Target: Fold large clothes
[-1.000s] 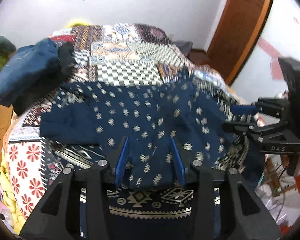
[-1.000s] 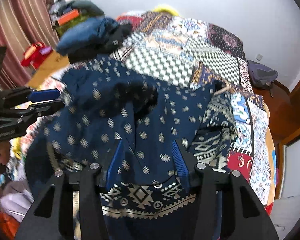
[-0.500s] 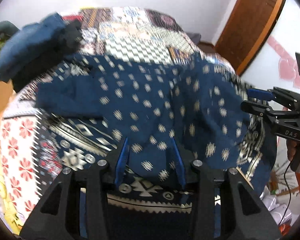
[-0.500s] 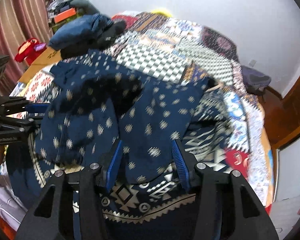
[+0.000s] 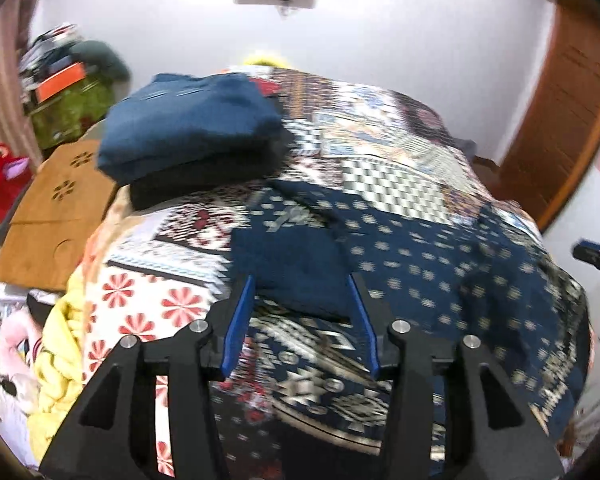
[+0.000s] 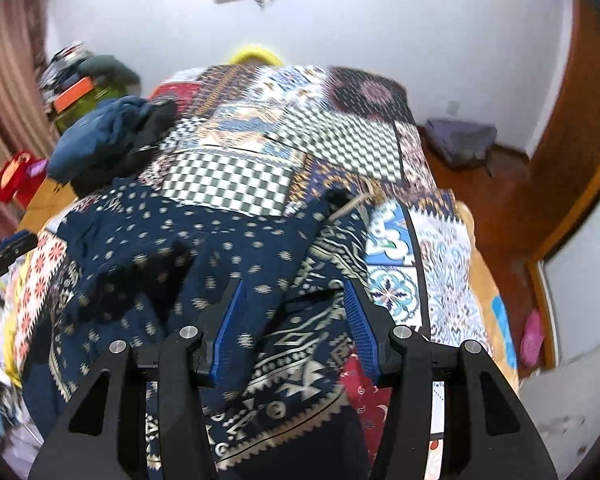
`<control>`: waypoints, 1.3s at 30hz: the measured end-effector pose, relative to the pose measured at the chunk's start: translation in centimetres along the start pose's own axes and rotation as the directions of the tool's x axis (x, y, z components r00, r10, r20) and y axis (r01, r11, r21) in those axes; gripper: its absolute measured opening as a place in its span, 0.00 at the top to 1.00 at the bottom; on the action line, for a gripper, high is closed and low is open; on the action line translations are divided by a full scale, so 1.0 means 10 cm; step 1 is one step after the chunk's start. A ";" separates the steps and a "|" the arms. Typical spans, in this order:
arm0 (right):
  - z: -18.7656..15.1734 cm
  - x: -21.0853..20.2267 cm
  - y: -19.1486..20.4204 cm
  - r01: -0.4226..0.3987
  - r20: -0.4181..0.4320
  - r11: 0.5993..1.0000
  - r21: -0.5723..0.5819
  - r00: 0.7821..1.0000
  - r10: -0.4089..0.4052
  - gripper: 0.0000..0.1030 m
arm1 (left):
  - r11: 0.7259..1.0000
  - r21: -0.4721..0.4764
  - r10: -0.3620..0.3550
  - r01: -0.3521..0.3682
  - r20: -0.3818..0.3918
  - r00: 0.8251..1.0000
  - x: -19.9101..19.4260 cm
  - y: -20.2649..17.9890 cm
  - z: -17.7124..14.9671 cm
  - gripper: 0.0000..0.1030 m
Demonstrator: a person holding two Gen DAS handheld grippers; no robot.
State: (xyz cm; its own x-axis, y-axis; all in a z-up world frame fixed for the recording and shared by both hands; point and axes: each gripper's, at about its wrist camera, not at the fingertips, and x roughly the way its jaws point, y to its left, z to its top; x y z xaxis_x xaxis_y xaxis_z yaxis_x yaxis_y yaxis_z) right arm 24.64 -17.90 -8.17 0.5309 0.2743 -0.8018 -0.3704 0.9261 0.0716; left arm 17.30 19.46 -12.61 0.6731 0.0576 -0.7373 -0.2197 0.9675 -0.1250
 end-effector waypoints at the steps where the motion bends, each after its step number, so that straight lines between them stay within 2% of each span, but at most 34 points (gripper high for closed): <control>1: 0.00 0.06 -0.07 0.004 -0.019 1.000 0.023 1.000 -0.003 0.55 | 1.000 -0.009 0.010 -0.010 -0.001 1.000 0.04 0.03 -0.01 0.49; 3: 0.00 0.15 -0.15 0.006 -0.042 0.998 0.056 0.999 -0.004 0.55 | 0.999 -0.038 0.014 -0.015 -0.020 1.000 0.15 0.18 -0.03 0.48; 5: 0.00 0.24 -0.26 -0.007 -0.069 0.996 0.087 0.998 0.013 0.55 | 0.998 -0.061 -0.016 0.012 -0.066 0.998 0.29 0.28 -0.06 0.48; 9: 0.02 0.39 -0.41 -0.025 -0.107 0.989 0.147 0.993 0.041 0.54 | 0.991 -0.116 -0.088 0.072 -0.140 0.986 0.53 0.39 -0.14 0.48; 13: 0.07 0.56 -0.52 -0.066 -0.138 0.975 0.213 0.986 0.097 0.55 | 0.980 -0.175 -0.136 0.099 -0.213 0.968 0.82 0.46 -0.16 0.48; 18: 0.13 0.74 -0.60 -0.086 -0.172 0.969 0.231 0.977 0.128 0.55 | 0.940 -0.288 -0.249 0.183 -0.212 0.945 1.05 0.57 -0.10 0.48; 23: 0.21 0.93 -0.62 -0.109 -0.205 0.967 0.231 0.966 0.158 0.55 | 0.922 -0.305 -0.301 0.239 -0.177 0.937 1.08 0.59 0.01 0.48; 27: 0.29 1.03 -0.60 -0.150 -0.205 0.962 0.229 0.958 0.198 0.54 | 0.923 -0.284 -0.308 0.260 -0.143 0.940 1.01 0.58 0.10 0.45; 29: 0.32 1.06 -0.57 -0.160 -0.210 0.964 0.214 0.956 0.206 0.54 | 0.929 -0.293 -0.282 0.227 -0.161 0.946 1.08 0.61 0.14 0.40; 31: 0.34 1.10 -0.54 -0.167 -0.215 0.966 0.200 0.954 0.209 0.52 | 0.930 -0.311 -0.266 0.198 -0.196 0.944 1.19 0.65 0.13 0.38; 34: 0.34 1.14 -0.54 -0.175 -0.219 0.966 0.192 0.952 0.216 0.52 | 0.906 -0.366 -0.315 0.215 -0.238 0.919 1.37 0.67 0.07 0.38; 36: 0.32 1.19 -0.56 -0.182 -0.215 0.961 0.208 0.950 0.226 0.54 | 0.907 -0.357 -0.323 0.226 -0.241 0.915 1.39 0.62 0.07 0.38; 38: 0.31 1.26 -0.59 -0.175 -0.227 0.959 0.222 0.947 0.226 0.59 | 0.904 -0.345 -0.345 0.251 -0.246 0.906 1.40 0.57 0.09 0.38; 39: 0.31 1.31 -0.60 -0.161 -0.239 0.960 0.228 0.947 0.216 0.68 | 0.897 -0.349 -0.366 0.270 -0.245 0.898 1.40 0.55 0.10 0.38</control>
State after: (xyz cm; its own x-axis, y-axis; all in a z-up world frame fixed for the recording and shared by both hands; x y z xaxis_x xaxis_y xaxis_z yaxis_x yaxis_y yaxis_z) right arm 36.18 -19.11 -17.27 0.2406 0.3974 -0.8856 -0.2671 0.9042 0.3332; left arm 26.23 25.79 -22.99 0.5116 -0.3627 -0.7789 -0.2618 0.7976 -0.5434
